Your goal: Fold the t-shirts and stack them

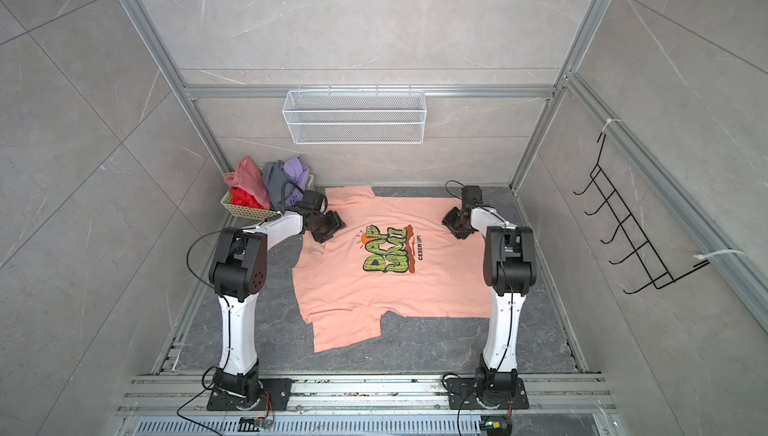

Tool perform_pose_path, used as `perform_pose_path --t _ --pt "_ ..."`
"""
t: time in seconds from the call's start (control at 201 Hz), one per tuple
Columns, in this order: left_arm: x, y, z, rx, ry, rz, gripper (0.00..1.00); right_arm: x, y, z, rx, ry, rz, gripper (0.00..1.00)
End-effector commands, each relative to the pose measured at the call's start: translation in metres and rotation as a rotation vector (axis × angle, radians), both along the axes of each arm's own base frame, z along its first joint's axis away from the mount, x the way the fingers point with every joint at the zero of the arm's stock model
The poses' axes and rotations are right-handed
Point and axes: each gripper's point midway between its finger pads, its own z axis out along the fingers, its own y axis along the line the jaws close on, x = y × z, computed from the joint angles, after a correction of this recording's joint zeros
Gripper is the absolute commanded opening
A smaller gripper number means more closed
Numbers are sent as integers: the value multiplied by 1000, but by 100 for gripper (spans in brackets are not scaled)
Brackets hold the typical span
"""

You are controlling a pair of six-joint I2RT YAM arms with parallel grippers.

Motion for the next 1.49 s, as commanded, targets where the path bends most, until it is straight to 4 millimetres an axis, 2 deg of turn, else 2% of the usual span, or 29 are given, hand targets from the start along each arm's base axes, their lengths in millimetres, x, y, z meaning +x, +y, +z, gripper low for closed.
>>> perform_pose_path --t 0.0,0.085,0.214,0.343,0.443,0.473,0.483,0.503,0.682,0.781,0.861,0.99,1.145,1.259,1.409,1.488 --pt "-43 -19 13 -18 77 -98 62 -42 -25 -11 -40 106 -43 48" --pt "-35 -23 45 -17 12 -124 62 -29 -34 14 -47 28 -32 49" --pt "-3 -23 85 6 -97 -141 66 2 -36 48 -59 -78 -5 50" --pt "37 -12 98 86 -154 -124 67 29 -41 70 -64 -161 -24 51" --pt "68 0 100 142 -195 -107 67 42 -46 76 -81 -201 -38 52" --pt "77 3 108 152 -223 -102 67 46 -46 77 -85 -211 -36 52" --pt "80 3 97 161 -208 -104 67 47 -46 78 -86 -216 -34 52" --pt "85 5 94 172 -214 -105 67 48 -46 80 -87 -224 -33 52" --pt "126 17 100 205 -330 -84 67 54 -50 98 -108 -276 -46 54" --pt "140 20 101 226 -390 -73 68 48 -50 107 -119 -283 -36 54" --pt "148 19 92 228 -410 -65 68 40 -52 109 -143 -262 -20 54" --pt "149 12 67 172 -358 -30 67 29 -56 111 -170 -238 3 56" --pt "142 11 42 197 -303 9 67 31 -64 100 -185 -212 13 57" --pt "139 14 31 215 -281 33 66 45 -76 91 -240 -205 -7 59" --pt "142 14 27 213 -284 37 63 65 -94 74 -317 -168 -20 61" --pt "144 9 28 188 -293 35 57 74 -98 64 -320 -157 -28 62"
